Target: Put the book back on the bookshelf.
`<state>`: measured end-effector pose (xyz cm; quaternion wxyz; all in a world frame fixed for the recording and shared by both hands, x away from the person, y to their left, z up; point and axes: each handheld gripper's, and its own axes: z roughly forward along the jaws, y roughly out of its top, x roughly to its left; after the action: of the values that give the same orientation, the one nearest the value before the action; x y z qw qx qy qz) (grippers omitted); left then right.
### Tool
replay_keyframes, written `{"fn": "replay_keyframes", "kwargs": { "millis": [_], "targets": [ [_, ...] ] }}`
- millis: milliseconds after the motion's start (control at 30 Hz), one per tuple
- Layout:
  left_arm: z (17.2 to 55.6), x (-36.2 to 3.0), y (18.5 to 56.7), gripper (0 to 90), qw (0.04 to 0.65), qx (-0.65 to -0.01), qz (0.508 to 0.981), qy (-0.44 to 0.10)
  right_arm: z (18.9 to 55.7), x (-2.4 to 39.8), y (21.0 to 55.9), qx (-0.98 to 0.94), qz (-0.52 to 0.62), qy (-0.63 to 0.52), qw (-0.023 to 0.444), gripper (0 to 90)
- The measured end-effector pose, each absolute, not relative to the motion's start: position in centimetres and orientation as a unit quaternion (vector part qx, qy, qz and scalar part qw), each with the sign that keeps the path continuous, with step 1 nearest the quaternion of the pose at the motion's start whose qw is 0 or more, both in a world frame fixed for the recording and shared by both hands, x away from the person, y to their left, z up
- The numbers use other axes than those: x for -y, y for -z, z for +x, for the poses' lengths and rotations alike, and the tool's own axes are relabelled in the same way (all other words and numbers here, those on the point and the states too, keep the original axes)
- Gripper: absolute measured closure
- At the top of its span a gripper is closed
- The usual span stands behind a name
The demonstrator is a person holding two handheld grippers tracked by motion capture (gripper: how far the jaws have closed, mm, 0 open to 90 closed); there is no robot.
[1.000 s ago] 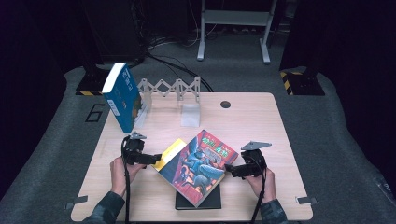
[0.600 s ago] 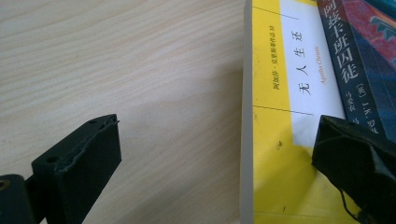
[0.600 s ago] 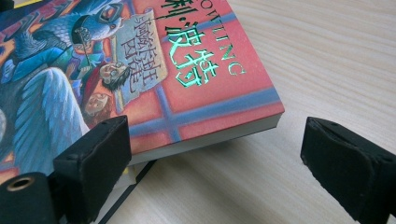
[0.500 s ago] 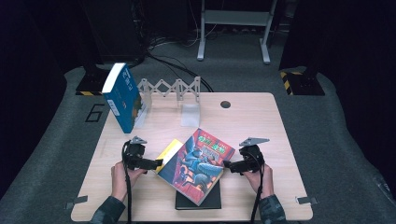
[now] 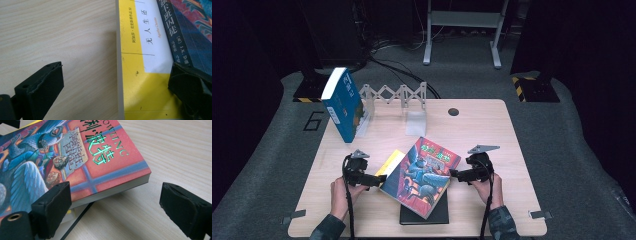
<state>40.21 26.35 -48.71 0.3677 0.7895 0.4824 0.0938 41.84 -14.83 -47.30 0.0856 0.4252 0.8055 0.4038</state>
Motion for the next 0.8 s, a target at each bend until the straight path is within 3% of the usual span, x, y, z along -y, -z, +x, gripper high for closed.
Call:
{"fn": "replay_keyframes", "kwargs": {
  "millis": [267,433,600,800],
  "targets": [
    [39.8,-26.3,48.7,0.0,0.366,-0.480,0.792,-0.096,39.3,12.6,45.9,-0.786,0.423,-0.434,0.121,6.5],
    [39.7,-26.4,48.6,0.1,0.360,-0.477,0.796,-0.098,38.7,10.5,46.9,-0.804,0.426,-0.397,0.121,5.3],
    [39.4,-26.2,48.6,0.1,0.360,-0.481,0.794,-0.093,39.5,11.2,47.6,-0.793,0.449,-0.405,0.078,2.3],
    [38.8,-26.0,48.6,0.2,0.359,-0.480,0.795,-0.093,39.7,10.9,47.1,-0.807,0.442,-0.381,0.096,0.0]
  ]
}}
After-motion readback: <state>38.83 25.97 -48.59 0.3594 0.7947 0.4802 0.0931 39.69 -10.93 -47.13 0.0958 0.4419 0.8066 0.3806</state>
